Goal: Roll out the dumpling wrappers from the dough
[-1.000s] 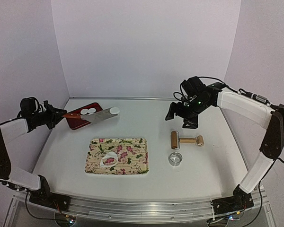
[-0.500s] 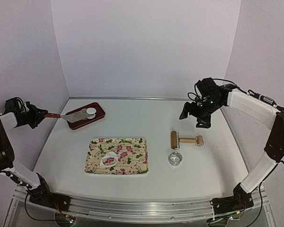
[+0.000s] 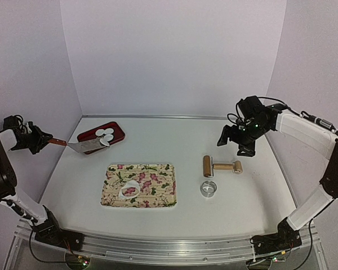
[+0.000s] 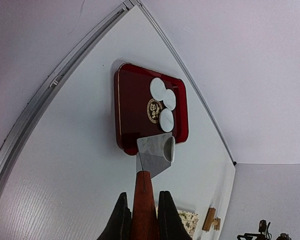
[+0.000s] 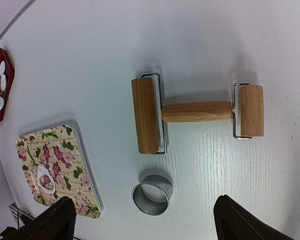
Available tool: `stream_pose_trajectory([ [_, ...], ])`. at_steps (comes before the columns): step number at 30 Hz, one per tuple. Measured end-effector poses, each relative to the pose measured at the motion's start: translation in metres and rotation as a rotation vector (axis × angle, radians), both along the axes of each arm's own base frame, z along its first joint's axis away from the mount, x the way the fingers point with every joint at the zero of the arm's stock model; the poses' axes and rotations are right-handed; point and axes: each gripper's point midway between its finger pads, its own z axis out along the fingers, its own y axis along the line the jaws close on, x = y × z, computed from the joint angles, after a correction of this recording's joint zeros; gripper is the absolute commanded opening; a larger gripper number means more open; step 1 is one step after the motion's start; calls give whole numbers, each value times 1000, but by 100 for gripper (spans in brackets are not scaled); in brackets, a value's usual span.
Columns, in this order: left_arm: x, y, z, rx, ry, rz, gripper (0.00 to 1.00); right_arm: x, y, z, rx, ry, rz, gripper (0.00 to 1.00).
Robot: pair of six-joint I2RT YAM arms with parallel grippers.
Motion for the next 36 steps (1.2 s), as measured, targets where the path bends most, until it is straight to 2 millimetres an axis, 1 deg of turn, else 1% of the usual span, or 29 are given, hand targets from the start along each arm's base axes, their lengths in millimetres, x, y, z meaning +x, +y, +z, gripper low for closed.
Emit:
stream_pose_trajectory([
  [6,0,3,-1,19,4,7,0,-4,-4,4,5,-11,-6,97],
  [21,3,7,-1,20,-6,30,0,-16,-11,-3,-1,7,-18,97],
  [36,8,9,2,-11,-34,57,0,-19,-13,-4,-3,9,-24,97],
])
